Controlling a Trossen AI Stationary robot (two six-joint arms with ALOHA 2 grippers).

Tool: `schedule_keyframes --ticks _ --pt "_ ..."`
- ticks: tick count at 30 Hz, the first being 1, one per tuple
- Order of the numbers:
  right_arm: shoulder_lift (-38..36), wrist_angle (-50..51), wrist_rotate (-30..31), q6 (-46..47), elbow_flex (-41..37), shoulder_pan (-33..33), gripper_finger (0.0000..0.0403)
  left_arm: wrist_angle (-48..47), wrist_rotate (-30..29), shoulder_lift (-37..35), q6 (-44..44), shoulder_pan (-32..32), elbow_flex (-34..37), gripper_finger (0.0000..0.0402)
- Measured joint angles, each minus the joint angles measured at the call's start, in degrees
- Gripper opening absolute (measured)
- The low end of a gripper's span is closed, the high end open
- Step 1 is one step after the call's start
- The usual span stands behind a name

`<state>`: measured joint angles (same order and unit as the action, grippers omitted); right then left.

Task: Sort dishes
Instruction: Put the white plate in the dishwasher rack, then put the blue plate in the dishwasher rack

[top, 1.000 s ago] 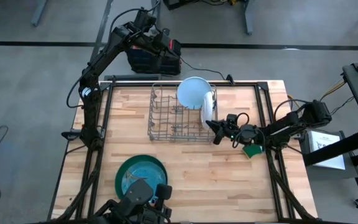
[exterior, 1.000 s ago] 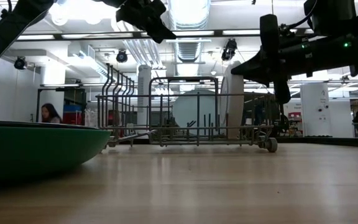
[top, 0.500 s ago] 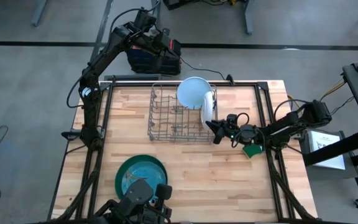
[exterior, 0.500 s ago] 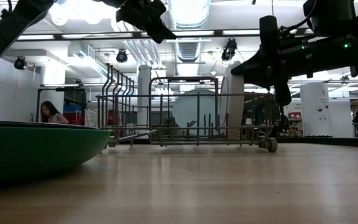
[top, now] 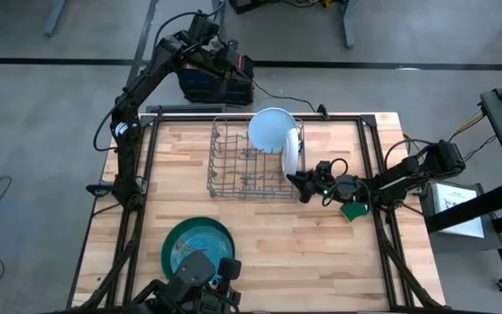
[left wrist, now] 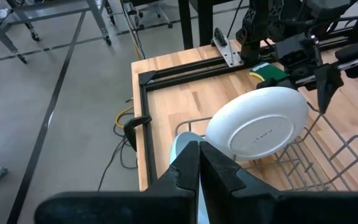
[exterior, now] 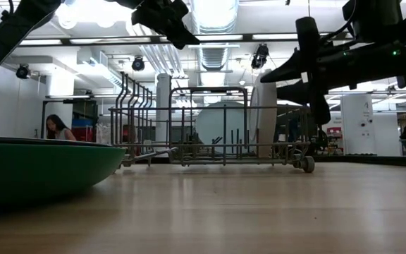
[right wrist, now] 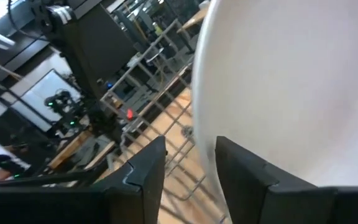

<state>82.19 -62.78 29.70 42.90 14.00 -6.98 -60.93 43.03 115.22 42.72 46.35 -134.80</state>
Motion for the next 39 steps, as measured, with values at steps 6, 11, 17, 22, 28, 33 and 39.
schedule_keyframes --ticks 6,11,17,22,28,33,39 --pt "0.0 0.1 -4.8 4.3 0.0 0.0 0.0159 0.0 0.0 0.0 0.0 0.0 0.3 0.0000" --pt "-0.7 2.3 -5.7 6.8 0.0 0.0 0.0172 0.0 0.0 0.0 -0.1 0.0 0.4 0.0000" --pt "-3.8 4.7 -6.6 7.2 -0.2 -0.5 0.0176 0.0 0.0 0.0 -0.8 0.0 0.5 0.0000" --pt "-8.1 8.0 -9.7 10.8 -0.2 -0.7 0.0177 0.0 -0.1 0.0 -1.3 0.0 0.5 0.0000" --pt "-14.1 20.5 -11.8 17.1 -0.2 -0.9 0.0177 0.1 -0.1 0.0 -1.5 0.0 0.5 0.0000" --pt "-18.2 25.5 -9.0 17.1 -0.2 -0.9 0.0177 0.1 -0.1 0.0 -1.9 0.0 0.5 0.0000" --pt "-22.7 27.1 -11.0 18.7 -0.2 -0.9 0.0177 0.0 -0.1 0.0 -1.9 0.0 0.5 0.0000"
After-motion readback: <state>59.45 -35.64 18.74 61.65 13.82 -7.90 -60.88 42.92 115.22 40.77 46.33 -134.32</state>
